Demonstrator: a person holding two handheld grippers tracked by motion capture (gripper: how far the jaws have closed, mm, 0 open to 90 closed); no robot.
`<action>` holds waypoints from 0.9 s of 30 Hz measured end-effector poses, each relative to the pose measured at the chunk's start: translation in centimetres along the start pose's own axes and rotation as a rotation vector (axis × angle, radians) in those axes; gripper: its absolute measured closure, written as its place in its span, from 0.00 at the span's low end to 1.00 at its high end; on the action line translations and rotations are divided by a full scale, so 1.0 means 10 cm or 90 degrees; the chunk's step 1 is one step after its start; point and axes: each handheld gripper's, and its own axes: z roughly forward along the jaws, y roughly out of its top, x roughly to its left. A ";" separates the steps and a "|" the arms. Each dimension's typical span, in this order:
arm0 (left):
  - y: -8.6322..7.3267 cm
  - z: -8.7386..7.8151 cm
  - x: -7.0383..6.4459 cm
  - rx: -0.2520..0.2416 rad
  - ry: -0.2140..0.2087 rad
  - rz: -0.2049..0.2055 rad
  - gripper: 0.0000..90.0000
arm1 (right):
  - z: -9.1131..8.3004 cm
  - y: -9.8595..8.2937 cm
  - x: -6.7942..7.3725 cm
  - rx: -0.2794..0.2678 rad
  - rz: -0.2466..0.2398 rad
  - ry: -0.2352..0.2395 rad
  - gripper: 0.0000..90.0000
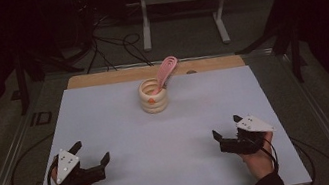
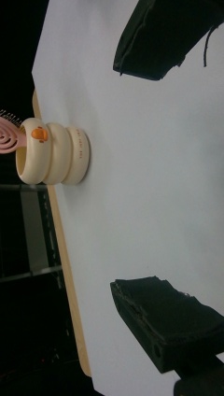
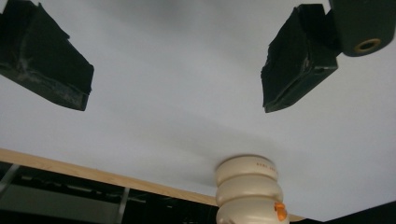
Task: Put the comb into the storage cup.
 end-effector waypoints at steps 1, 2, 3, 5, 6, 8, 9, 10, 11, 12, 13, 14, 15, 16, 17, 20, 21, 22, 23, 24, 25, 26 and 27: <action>0.00 0.00 0.00 0.000 0.000 0.000 0.00 | -0.03 -0.03 0.00 -0.004 -0.007 0.002 0.10; 0.00 -0.01 0.01 -0.002 0.000 0.001 0.00 | -0.03 -0.03 0.00 -0.004 -0.007 0.002 0.10; 0.00 -0.01 0.01 -0.002 0.000 0.001 0.00 | -0.03 -0.03 0.00 -0.004 -0.007 0.002 0.10; 0.00 -0.01 0.02 -0.002 0.001 0.000 0.00 | -0.13 -0.09 -0.03 -0.035 -0.014 0.008 0.10; 0.00 -0.02 0.02 -0.003 0.001 0.000 0.00 | -0.14 -0.10 -0.04 -0.039 -0.016 0.008 0.10; 0.00 -0.02 0.03 -0.004 0.001 0.000 0.00 | -0.16 -0.11 -0.04 -0.044 -0.018 0.008 0.10; 0.00 -0.02 0.03 -0.003 0.002 0.001 0.00 | -0.18 -0.13 -0.05 -0.051 -0.015 0.010 0.10; 0.00 -0.03 0.03 -0.003 0.001 0.001 0.00 | -0.19 -0.13 -0.06 -0.058 -0.015 0.010 0.10; 0.00 -0.03 0.03 -0.003 0.001 0.002 0.00 | -0.20 -0.14 -0.07 -0.064 -0.015 0.010 0.10; -0.01 -0.03 0.03 -0.003 0.001 0.003 0.00 | -0.21 -0.14 -0.07 -0.067 -0.013 0.011 0.10; -0.01 -0.03 0.03 -0.004 0.001 0.004 0.00 | -0.22 -0.14 -0.08 -0.074 -0.012 0.009 0.10; -0.01 -0.03 0.03 -0.004 0.001 0.004 0.00 | -0.23 -0.14 -0.09 -0.079 -0.008 0.008 0.10; -0.01 -0.04 0.02 -0.007 0.000 0.005 0.00 | -0.25 -0.15 -0.10 -0.087 -0.005 0.005 0.10; -0.01 -0.04 0.02 -0.007 0.000 0.005 0.00 | -0.27 -0.16 -0.11 -0.091 -0.004 0.001 0.10; -0.02 -0.05 0.02 -0.009 -0.001 0.006 0.00 | -0.28 -0.17 -0.12 -0.094 -0.001 -0.003 0.10; -0.02 -0.05 0.03 -0.010 0.001 0.004 0.00 | -0.31 -0.20 -0.15 -0.101 0.012 -0.012 0.10; -0.03 -0.05 0.03 -0.009 0.000 0.006 0.00 | -0.31 -0.21 -0.16 -0.104 0.016 -0.015 0.10; -0.03 -0.04 0.02 -0.008 -0.001 0.007 0.00 | -0.32 -0.21 -0.17 -0.105 0.017 -0.015 0.10; -0.03 -0.04 0.02 -0.005 0.000 0.010 0.00 | -0.31 -0.21 -0.18 -0.106 0.019 -0.015 0.10; -0.04 -0.04 0.01 -0.005 0.001 0.009 0.00 | -0.31 -0.22 -0.19 -0.105 0.018 -0.017 0.10; -0.04 -0.03 0.01 -0.004 0.000 0.009 0.00 | -0.31 -0.22 -0.19 -0.104 0.019 -0.016 0.10; -0.04 -0.02 0.00 -0.002 0.000 0.009 0.00 | -0.31 -0.23 -0.19 -0.103 0.019 -0.017 0.10; -0.05 -0.02 0.00 0.000 0.001 0.010 0.00 | -0.30 -0.23 -0.19 -0.102 0.019 -0.017 0.10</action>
